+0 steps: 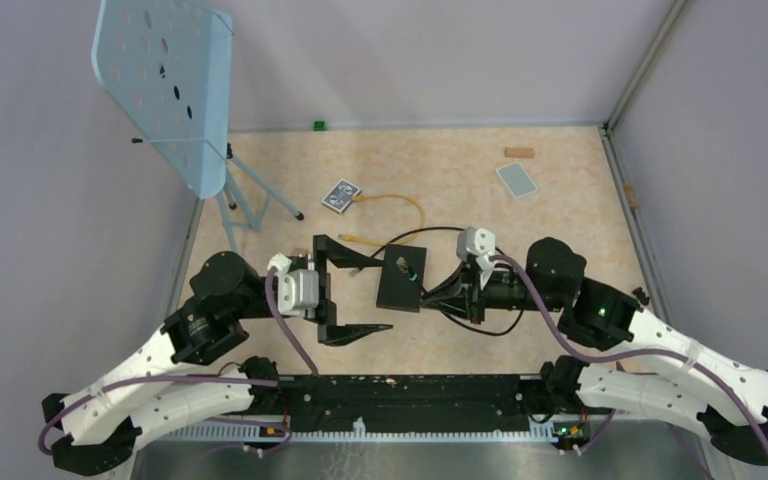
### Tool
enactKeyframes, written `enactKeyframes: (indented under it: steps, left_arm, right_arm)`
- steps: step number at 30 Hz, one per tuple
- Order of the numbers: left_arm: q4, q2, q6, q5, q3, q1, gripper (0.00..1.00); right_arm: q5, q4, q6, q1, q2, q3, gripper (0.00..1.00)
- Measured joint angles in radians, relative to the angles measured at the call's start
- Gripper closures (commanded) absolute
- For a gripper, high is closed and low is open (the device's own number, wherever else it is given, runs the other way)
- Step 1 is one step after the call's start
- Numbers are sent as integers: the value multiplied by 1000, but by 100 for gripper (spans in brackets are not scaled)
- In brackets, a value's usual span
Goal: Insert the plug into the switch port
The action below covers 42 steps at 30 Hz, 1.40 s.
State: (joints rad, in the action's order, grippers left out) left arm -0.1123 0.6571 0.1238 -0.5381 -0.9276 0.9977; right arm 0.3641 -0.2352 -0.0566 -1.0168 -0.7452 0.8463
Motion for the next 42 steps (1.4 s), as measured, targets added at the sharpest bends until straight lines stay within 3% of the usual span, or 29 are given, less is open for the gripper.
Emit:
enactKeyframes:
  steps: [10,23,28,42]
  left_arm:
    - [-87,54,150,-73,-26,0,10]
    - [-155,79,174,-98,-61,0,40]
    - [-188,90,185,-100,-71,0,57]
    - [-195,111,182,-106,-80,0,40]
  right_arm:
    - [225,-105,114,0,-100,89,100]
    - [251,-154,148,0,-130,92,100]
    - [246,-154,151,0,-104,92,100]
    - [238,-155,155,0,-75,90,100]
